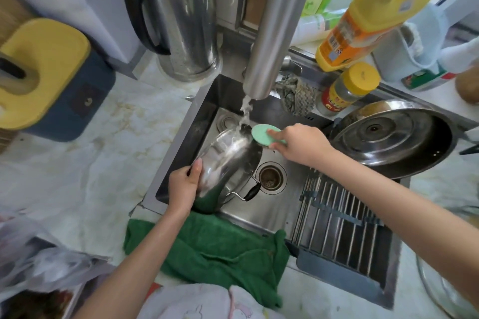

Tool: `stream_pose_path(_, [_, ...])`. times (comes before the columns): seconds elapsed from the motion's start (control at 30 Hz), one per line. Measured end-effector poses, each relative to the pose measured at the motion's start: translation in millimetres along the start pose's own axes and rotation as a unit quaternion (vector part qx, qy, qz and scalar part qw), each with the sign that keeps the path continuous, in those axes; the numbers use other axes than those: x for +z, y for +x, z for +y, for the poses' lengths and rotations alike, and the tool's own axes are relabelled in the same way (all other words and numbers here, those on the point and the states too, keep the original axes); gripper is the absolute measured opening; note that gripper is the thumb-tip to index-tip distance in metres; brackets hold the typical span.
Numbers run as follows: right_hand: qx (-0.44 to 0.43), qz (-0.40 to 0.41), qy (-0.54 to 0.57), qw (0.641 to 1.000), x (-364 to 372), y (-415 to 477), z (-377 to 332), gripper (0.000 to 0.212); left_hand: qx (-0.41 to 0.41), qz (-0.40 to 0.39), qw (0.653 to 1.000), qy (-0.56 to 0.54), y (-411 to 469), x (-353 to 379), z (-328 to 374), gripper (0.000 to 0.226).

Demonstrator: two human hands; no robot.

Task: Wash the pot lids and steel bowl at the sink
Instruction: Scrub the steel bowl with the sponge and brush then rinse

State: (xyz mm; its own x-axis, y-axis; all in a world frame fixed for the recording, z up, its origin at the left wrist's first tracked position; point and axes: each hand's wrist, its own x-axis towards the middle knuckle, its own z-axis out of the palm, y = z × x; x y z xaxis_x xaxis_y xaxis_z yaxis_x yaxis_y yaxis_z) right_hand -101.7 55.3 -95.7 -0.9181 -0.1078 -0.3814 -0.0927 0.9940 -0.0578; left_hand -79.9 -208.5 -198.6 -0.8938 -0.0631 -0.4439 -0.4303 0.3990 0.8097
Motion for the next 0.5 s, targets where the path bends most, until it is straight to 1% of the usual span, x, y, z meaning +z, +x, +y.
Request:
stream_pose_path(0.07, [-0.003, -0.008, 0.022, 1.000, 0.2, -3.1, -3.0, 0.046, 0.014, -0.004, 1.000, 0.022, -2.2, 2.1, 0.5, 0.057])
stream_pose_path(0.13, [-0.043, -0.012, 0.040, 0.998, 0.7, -9.8, -12.7, 0.045, 0.024, -0.010, 0.999, 0.030, -3.5, 3.0, 1.4, 0.057])
stream_pose_path(0.17, [-0.047, -0.004, 0.033, 0.998, 0.1, -9.4, -10.8, 0.045, 0.029, -0.014, 0.999, 0.036, -5.1, 3.8, 2.4, 0.057])
stream_pose_path(0.23, [-0.011, 0.006, 0.013, 1.000, -5.1, -5.3, -4.5, 0.045, 0.035, -0.013, 0.998, 0.049, -6.2, 3.2, 3.9, 0.056])
stream_pose_path(0.27, [-0.007, 0.007, 0.011, 1.000, -5.8, -6.2, -4.7, 0.046, 0.033, -0.012, 0.998, 0.045, -6.6, 2.8, 5.4, 0.056])
stream_pose_path(0.4, [-0.084, 0.014, 0.008, 0.996, -6.1, -13.6, -24.8, 0.046, 0.025, -0.001, 0.999, 0.036, -6.6, 0.4, 8.4, 0.055])
stream_pose_path(0.47, [-0.045, 0.026, -0.039, 0.998, -8.7, -3.6, -12.5, 0.046, 0.031, -0.008, 0.999, 0.043, -8.1, 0.9, 9.0, 0.055])
stream_pose_path(0.5, [-0.022, 0.018, -0.054, 0.998, -10.0, -0.3, -8.4, 0.047, 0.031, -0.009, 0.998, 0.044, -8.4, 1.2, 9.4, 0.056])
